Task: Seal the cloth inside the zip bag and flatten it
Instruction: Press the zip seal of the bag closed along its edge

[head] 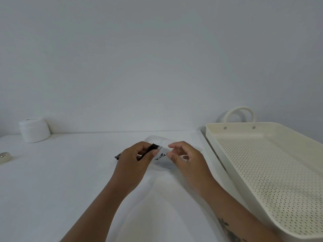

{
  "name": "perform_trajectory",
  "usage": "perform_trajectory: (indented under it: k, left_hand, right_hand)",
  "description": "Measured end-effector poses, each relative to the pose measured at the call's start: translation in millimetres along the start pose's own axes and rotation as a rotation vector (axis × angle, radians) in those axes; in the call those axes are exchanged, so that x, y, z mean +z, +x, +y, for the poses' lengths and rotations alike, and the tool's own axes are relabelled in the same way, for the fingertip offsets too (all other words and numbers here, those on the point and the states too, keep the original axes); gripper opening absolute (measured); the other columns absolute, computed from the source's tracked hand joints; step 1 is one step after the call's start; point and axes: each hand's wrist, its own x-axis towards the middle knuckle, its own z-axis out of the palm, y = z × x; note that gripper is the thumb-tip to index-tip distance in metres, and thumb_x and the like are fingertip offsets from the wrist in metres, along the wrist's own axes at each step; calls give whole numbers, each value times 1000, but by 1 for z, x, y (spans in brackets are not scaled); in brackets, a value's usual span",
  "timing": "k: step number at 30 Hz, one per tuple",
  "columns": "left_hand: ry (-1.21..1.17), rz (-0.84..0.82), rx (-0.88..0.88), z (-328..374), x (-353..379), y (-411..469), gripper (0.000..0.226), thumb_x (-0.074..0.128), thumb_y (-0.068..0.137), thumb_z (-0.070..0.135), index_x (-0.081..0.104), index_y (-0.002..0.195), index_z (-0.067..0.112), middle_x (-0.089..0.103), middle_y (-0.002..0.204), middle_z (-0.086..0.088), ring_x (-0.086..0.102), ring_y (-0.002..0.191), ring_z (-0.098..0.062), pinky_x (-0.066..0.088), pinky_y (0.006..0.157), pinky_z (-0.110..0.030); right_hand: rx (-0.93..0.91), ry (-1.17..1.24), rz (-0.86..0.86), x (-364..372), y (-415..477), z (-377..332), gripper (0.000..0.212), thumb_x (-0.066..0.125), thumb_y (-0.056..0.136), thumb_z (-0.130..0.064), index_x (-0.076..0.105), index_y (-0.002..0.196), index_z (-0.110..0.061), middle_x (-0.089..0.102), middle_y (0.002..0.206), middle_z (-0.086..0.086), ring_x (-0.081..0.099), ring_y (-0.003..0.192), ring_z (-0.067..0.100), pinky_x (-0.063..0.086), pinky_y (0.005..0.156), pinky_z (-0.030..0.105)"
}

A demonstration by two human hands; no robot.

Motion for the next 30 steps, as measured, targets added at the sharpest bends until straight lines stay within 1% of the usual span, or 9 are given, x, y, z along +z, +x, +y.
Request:
perform_trajectory:
  k: [2, 4, 7, 10, 14, 18, 24, 27, 30]
  left_hand:
    - [3, -31, -4, 0, 2, -1, 11, 67, 88, 27, 73, 82, 33, 70, 74, 21, 56, 59, 6, 39, 56, -6]
    - [-12, -58, -3, 2, 4, -2, 10, 68, 88, 25, 74, 82, 31, 69, 70, 22, 55, 58, 7, 39, 54, -5]
    - [-43, -64, 8, 3, 6, -4, 10, 69, 87, 24, 74, 83, 31, 72, 75, 19, 60, 64, 4, 42, 57, -6]
    - [-48, -45, 2, 2, 6, -4, 9, 69, 87, 26, 72, 82, 32, 72, 78, 17, 61, 68, 3, 42, 58, -6]
    - [-6, -66, 12, 1, 6, -5, 8, 71, 85, 27, 73, 80, 32, 72, 78, 18, 59, 61, 6, 42, 56, -7]
    - [18, -80, 30, -1, 7, -5, 10, 68, 87, 23, 72, 80, 29, 70, 76, 20, 57, 57, 7, 40, 54, -5]
    - [122, -98, 82, -4, 13, -5, 16, 59, 93, 21, 61, 79, 28, 61, 73, 26, 53, 60, 7, 39, 58, -5]
    - [167, -125, 116, -7, 16, -5, 19, 54, 95, 21, 55, 77, 28, 57, 72, 22, 49, 60, 2, 38, 58, -7]
    - [179, -145, 127, -8, 17, -3, 18, 54, 96, 20, 57, 79, 24, 57, 71, 21, 49, 62, 0, 38, 59, -9]
  right_hand:
    - [49, 83, -23, 1, 0, -6, 7, 70, 85, -30, 70, 90, -34, 71, 90, -19, 60, 85, -3, 44, 84, 19]
    - [59, 114, -57, 1, -1, -8, 3, 70, 85, -30, 72, 86, -31, 73, 91, -15, 63, 87, 0, 45, 86, 26]
    - [69, 139, -70, 0, -2, -8, 3, 69, 85, -29, 72, 84, -28, 73, 89, -9, 64, 87, 6, 44, 79, 23]
    - [78, 110, -93, -1, -2, -6, 4, 69, 86, -26, 70, 82, -26, 72, 85, -5, 64, 84, 12, 45, 78, 25]
    - [74, 96, -116, -1, -2, -5, 5, 68, 87, -25, 71, 82, -25, 72, 82, -8, 61, 75, 1, 44, 74, 22]
    - [70, 83, -127, 0, -3, -4, 4, 68, 87, -26, 71, 83, -27, 71, 85, -4, 60, 75, 1, 45, 76, 23]
    - [69, 127, -162, 0, -5, -6, 5, 67, 87, -30, 71, 85, -33, 71, 83, -15, 61, 79, -2, 45, 79, 23]
    - [63, 120, -162, 0, -5, -6, 4, 66, 87, -31, 70, 85, -31, 72, 86, -11, 61, 79, -1, 45, 79, 24]
    - [67, 99, -153, 0, -5, -6, 6, 64, 88, -32, 68, 83, -31, 69, 83, -7, 57, 74, 0, 44, 74, 23]
